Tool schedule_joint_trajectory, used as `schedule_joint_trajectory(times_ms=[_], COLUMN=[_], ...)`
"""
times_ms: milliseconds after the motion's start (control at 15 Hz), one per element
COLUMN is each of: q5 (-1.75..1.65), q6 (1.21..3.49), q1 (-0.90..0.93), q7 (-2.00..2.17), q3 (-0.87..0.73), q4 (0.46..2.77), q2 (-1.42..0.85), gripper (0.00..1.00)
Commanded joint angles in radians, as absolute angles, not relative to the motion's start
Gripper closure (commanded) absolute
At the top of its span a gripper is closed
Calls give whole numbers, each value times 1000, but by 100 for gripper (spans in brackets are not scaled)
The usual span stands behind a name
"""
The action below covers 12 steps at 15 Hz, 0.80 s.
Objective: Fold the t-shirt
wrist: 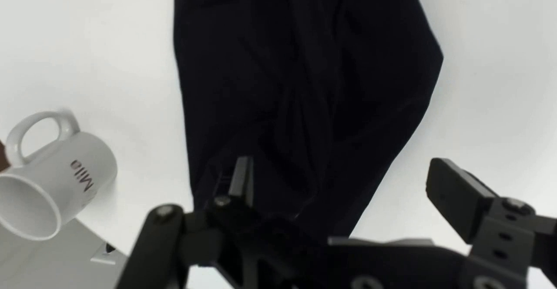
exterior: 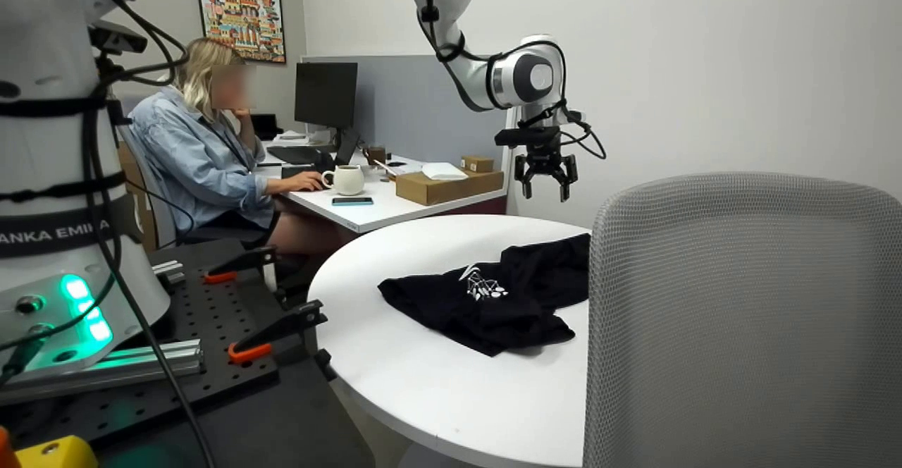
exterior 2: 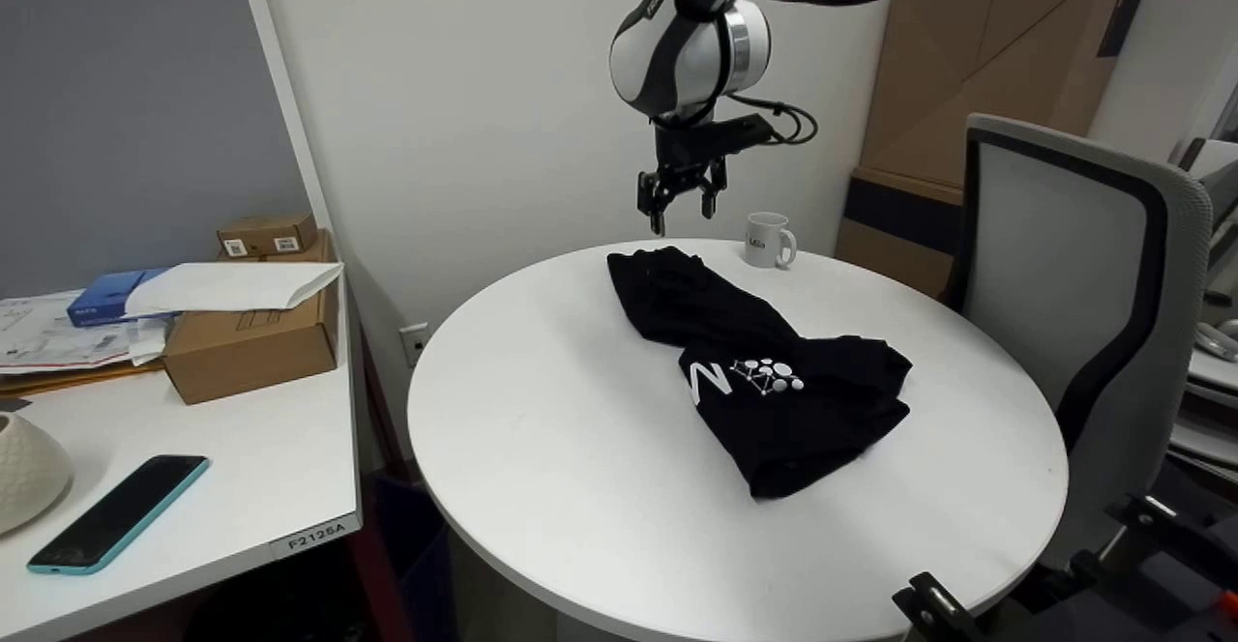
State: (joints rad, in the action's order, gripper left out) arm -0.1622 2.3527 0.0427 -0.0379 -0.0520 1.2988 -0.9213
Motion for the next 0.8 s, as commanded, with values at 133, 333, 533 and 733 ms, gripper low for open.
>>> schedule_joint_trajectory(times_ms=[133, 333, 533, 733], q5=[-250, -305, -329, -301], q6=[2454, 2461, 2450, 2425], q1=[114, 147, 155, 131], q7=[4, 18, 32, 10], q3=[-100, -131, -149, -127], q4=[1477, 1480, 1461, 1436], q2=[-891, -910, -929, -940], gripper=[0, 0, 0, 0])
